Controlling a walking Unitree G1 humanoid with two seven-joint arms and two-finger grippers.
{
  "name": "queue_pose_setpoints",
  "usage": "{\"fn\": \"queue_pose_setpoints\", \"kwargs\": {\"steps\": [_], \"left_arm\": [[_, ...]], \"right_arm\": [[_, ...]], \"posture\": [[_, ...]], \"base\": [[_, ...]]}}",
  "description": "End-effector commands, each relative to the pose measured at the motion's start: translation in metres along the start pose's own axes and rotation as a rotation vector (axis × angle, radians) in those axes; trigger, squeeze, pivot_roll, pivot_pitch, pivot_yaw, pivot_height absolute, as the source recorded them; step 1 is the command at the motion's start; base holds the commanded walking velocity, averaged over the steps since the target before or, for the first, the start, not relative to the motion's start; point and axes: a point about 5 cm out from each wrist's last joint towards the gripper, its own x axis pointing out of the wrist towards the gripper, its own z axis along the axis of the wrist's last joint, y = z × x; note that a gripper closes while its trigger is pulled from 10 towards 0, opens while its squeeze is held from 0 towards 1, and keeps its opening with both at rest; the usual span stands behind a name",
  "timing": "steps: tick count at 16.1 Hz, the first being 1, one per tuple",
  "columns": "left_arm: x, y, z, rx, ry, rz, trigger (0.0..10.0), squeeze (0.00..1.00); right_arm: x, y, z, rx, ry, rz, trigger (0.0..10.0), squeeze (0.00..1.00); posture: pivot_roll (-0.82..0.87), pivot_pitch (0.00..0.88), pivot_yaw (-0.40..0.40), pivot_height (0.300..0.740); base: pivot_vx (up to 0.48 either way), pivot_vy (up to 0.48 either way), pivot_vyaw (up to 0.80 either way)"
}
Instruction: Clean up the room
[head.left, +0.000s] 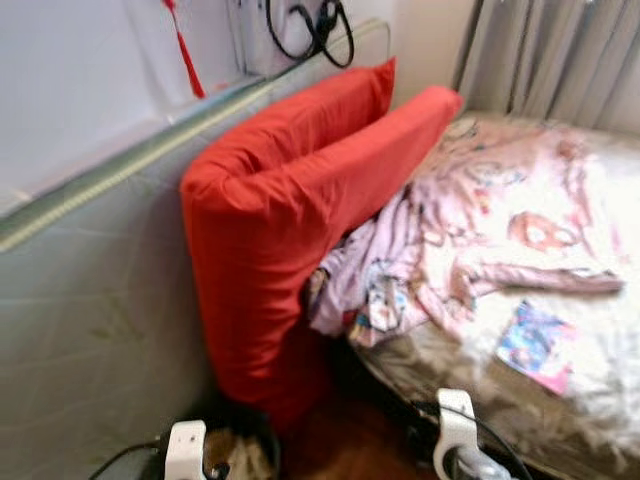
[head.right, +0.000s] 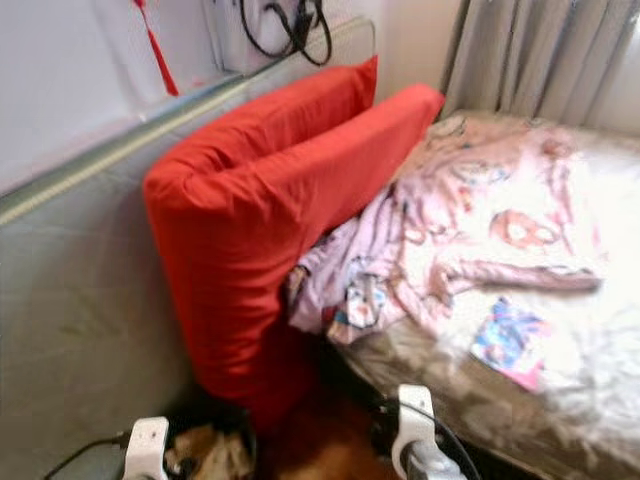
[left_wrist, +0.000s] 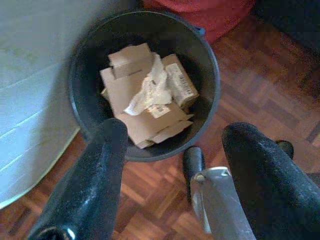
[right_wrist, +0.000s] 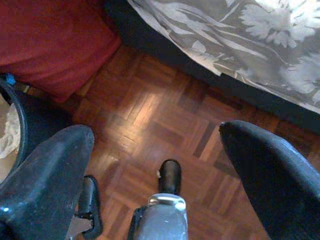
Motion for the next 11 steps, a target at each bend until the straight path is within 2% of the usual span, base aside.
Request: {"fn": "queue_pose_setpoints", "kwargs": {"steps": [1,11], "left_arm": [[0.0000,0.0004,-0.0011,0.016,0.013,0.001,10.0,0.00],[0.0000,0.0002,-0.0011,0.012,0.014,0.000,10.0,0.00]], "right_arm": [[0.0002,-0.0008,0.0047,0.005,-0.014,-0.009,10.0,0.00],[0.0002,-0.0008,0.0051,0.013,-0.021,-0.010,10.0,0.00]], "posture": [[0.00,0.000,0.051,0.735],[-0.01,0.000,0.051,0.735]], "base": [[0.000,-0.315,0.00],[0.000,-0.307,0.00]]}}
